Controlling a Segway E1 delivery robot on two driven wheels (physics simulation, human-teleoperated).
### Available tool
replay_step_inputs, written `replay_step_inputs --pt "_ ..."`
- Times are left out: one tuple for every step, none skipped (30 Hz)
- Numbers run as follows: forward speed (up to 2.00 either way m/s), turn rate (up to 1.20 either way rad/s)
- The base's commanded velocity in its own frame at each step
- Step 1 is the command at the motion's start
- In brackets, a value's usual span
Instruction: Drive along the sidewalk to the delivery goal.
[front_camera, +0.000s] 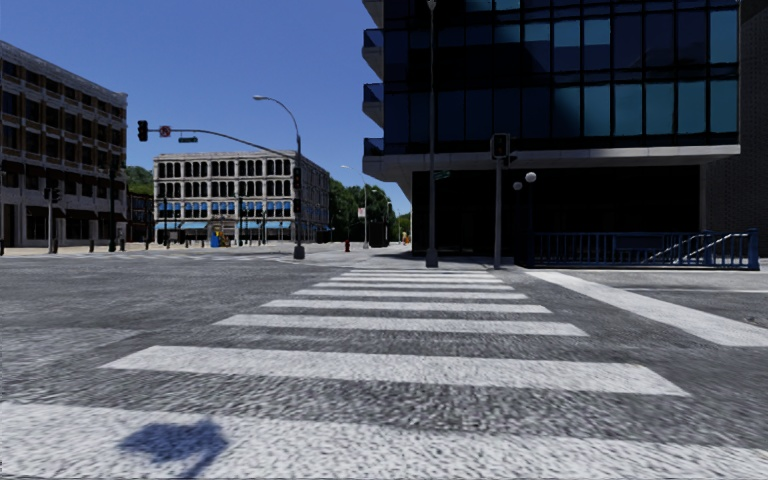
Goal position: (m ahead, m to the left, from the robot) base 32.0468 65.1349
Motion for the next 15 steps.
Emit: replay_step_inputs --pt "1.91 0.0" --pt "1.91 0.0" --pt "1.91 0.0" --pt "1.91 -0.66" --pt "1.91 -0.89" --pt "1.91 -1.2" --pt "1.91 -1.2" --pt "1.91 -1.2" --pt "1.91 -0.49" --pt "1.91 0.0" --pt "1.91 0.0" --pt "1.91 0.0" --pt "1.91 0.0" --pt "1.91 0.0" --pt "1.91 0.0"
